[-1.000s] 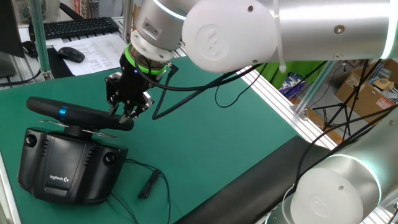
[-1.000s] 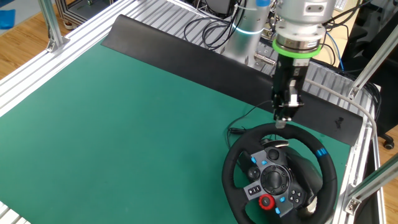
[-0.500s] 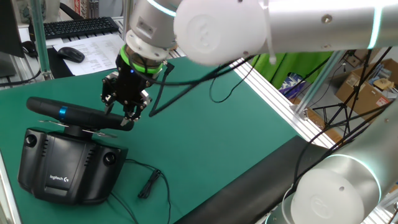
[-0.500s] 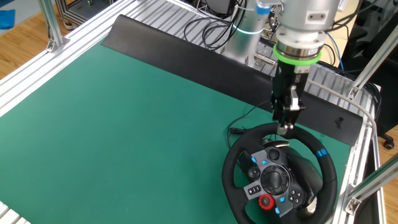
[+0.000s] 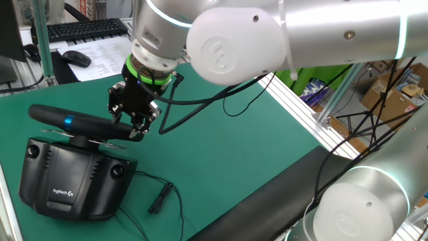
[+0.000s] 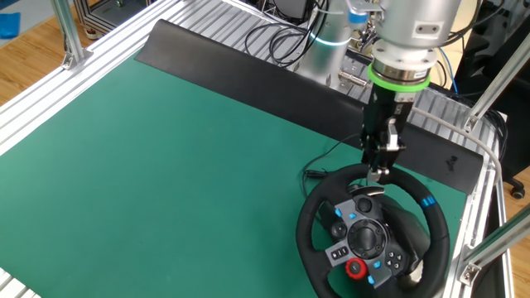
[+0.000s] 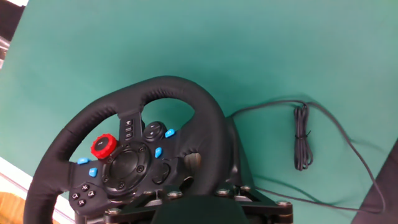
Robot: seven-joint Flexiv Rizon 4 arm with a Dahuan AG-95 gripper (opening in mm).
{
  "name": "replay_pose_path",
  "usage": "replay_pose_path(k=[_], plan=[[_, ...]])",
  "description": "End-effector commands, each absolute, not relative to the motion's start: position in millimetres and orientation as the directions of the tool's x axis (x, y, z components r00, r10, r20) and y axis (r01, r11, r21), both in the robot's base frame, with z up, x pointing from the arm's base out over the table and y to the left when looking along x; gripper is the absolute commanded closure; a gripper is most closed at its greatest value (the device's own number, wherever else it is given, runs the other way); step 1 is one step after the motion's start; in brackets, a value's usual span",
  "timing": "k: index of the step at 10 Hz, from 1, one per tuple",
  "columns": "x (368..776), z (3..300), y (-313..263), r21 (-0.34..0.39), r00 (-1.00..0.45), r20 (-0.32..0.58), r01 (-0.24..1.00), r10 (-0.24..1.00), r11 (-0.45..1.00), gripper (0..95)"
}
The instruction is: Rotate the steering wheel 90 degrees counterclockwise
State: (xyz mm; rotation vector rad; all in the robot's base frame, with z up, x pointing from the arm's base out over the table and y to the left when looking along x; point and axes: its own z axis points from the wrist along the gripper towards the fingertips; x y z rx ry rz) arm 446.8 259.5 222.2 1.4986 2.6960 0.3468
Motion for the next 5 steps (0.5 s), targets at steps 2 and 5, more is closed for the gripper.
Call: replay_pose_path(k=[2,5], plan=[[448.1,218.1,259.3,0.216,-0.553,0.068,0.821,0.83,0.529,95.0],[449.9,213.0,258.8,0.22,-0.569,0.047,0.808,0.821,0.547,95.0]])
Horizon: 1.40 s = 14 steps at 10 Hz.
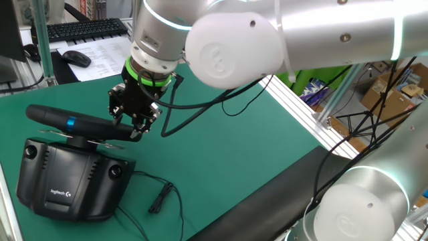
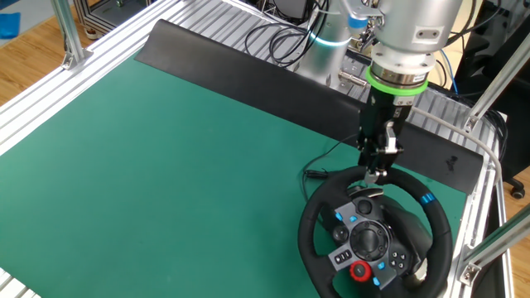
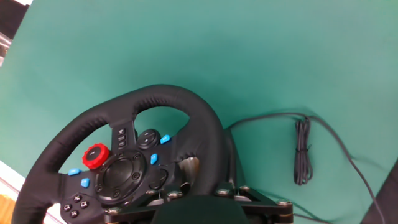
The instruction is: Rotate the steering wheel 90 degrees counterclockwise
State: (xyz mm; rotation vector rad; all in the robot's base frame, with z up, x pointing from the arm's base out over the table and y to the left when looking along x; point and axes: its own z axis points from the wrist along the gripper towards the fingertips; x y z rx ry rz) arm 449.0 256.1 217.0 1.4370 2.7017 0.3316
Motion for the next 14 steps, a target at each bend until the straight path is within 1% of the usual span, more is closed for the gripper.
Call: replay_pose_path(k=[1,2,6,7,9,10,11,12,13,14], plan=[[451,208,258,0.22,-0.575,0.036,0.802,0.817,0.555,95.0],[453,205,256,0.214,-0.581,0.024,0.798,0.813,0.564,95.0],[464,194,230,0.235,-0.623,0.018,0.763,0.782,0.602,95.0],[466,188,228,0.254,-0.621,0.019,0.761,0.783,0.597,95.0],[466,183,230,0.259,-0.613,0.007,0.764,0.79,0.591,95.0],[466,185,230,0.256,-0.611,0.01,0.767,0.792,0.588,76.0],[465,188,231,0.25,-0.599,0.015,0.778,0.801,0.577,76.0],[464,190,231,0.243,-0.598,0.016,0.78,0.801,0.577,38.0],[464,191,231,0.244,-0.591,0.024,0.785,0.806,0.569,19.0],[464,191,231,0.242,-0.593,0.025,0.785,0.805,0.571,19.0]])
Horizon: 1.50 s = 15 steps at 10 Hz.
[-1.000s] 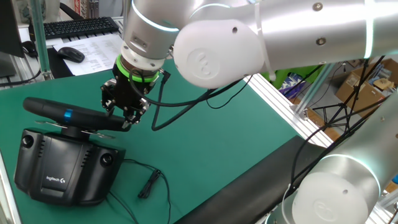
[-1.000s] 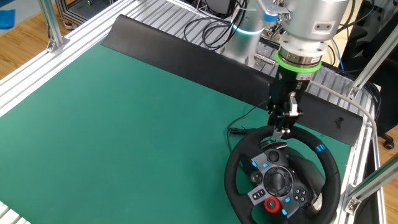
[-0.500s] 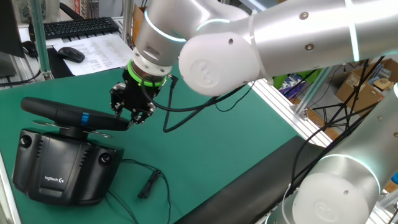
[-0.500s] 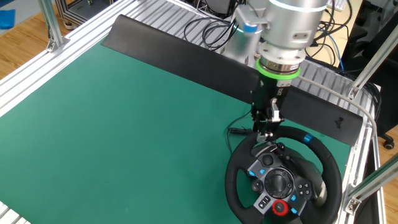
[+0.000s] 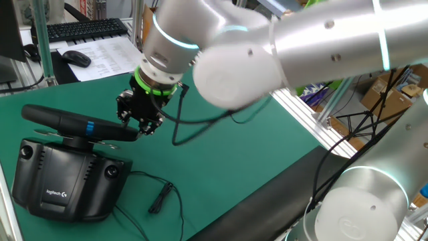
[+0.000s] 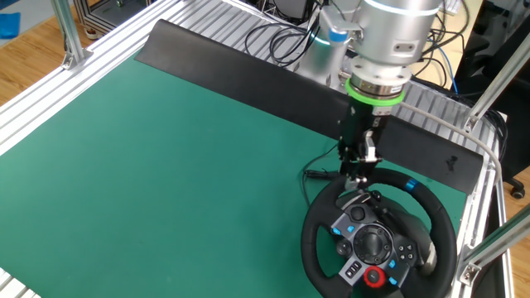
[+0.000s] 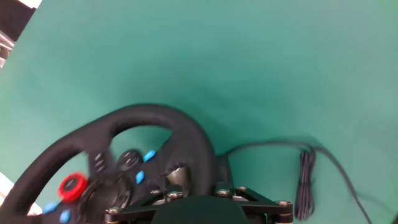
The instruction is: Rotate the steering wheel 90 degrees counterclockwise
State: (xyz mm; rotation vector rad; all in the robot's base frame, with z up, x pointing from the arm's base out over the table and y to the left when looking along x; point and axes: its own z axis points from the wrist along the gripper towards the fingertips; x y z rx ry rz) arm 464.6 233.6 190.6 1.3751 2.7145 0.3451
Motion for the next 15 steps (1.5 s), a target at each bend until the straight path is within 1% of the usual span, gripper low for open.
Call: replay_pose_path(k=[1,3,6,15], plan=[[464,194,230,0.234,-0.589,0.032,0.79,0.808,0.567,19.0],[462,203,229,0.215,-0.579,0.053,0.802,0.814,0.556,19.0],[454,213,247,0.189,-0.537,0.077,0.835,0.84,0.516,19.0],[454,213,247,0.189,-0.537,0.077,0.835,0.84,0.516,19.0]])
